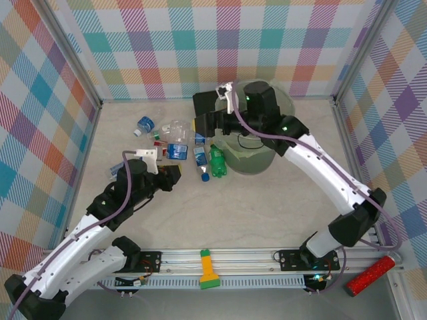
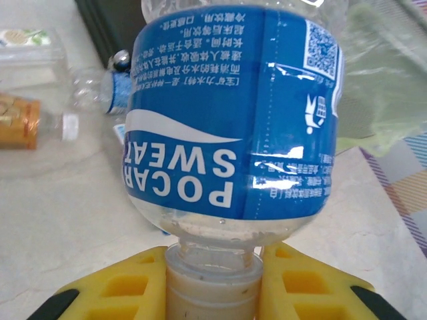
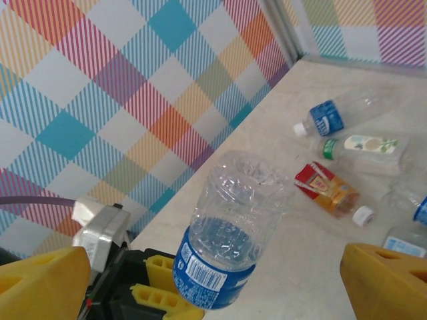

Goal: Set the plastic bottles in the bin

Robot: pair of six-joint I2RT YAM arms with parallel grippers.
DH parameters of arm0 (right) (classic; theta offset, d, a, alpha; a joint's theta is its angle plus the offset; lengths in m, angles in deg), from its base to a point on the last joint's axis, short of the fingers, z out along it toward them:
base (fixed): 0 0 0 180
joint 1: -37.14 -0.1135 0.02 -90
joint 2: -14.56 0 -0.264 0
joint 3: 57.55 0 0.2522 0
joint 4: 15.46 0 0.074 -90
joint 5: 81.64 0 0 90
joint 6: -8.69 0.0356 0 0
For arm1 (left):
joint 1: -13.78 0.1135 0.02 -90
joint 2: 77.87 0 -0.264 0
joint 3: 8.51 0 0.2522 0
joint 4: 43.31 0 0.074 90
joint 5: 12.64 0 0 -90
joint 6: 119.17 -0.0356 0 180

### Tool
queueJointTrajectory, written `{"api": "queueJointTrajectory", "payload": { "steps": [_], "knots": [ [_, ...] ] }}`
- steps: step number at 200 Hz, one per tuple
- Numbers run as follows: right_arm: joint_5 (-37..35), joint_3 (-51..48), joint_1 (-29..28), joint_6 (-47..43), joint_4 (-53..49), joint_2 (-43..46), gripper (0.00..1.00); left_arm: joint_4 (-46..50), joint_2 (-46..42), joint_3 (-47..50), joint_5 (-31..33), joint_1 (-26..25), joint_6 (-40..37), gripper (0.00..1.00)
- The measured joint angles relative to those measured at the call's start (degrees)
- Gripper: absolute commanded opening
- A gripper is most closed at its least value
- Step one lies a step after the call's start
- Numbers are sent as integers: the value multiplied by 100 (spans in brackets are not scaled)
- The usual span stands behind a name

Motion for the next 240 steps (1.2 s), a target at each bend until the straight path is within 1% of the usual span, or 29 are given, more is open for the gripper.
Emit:
{"api": "queueJointTrajectory", "payload": {
  "steps": [44, 81, 93, 108, 130, 148, 157, 167, 169, 182, 200, 204, 206, 240],
  "knots": [
    [343, 422, 2, 341, -358, -581, 91, -15, 188, -396, 2, -398, -210, 28],
    [791, 629, 2, 603, -444, -920, 85, -15, 286, -474, 46, -562, -363, 28],
    [920, 647, 2, 686, -452, -988, 81, -15, 304, -474, 44, -590, -393, 28],
    [1071, 647, 2, 789, -457, -1034, 72, -15, 328, -474, 46, -619, -437, 28],
    [1145, 645, 13, 868, -435, -1036, 61, -20, 404, -509, 44, -623, -485, 29],
    [1167, 629, 46, 892, -393, -1032, 59, -22, 433, -562, 46, -623, -483, 31],
    [1180, 610, 52, 892, -363, -1019, 59, -22, 433, -570, 50, -623, -481, 38],
    [1191, 590, 50, 892, -343, -1005, 58, -28, 433, -570, 87, -625, -461, 53],
    [1189, 581, 50, 892, -332, -999, 58, -33, 435, -570, 83, -625, -490, 54],
    [1187, 514, 50, 894, -284, -949, 57, -20, 437, -579, 116, -638, -483, 60],
    [1174, 457, 92, 920, -236, -868, 56, -15, 435, -579, 166, -651, -479, 88],
    [1169, 446, 101, 940, -225, -844, 56, -13, 431, -579, 179, -651, -520, 97],
    [1165, 439, 109, 944, -223, -831, 56, -11, 431, -579, 186, -654, -492, 100],
    [1040, 330, 413, 1008, -181, -520, 57, 46, 308, -579, 363, -654, -459, 100]
  ]
}}
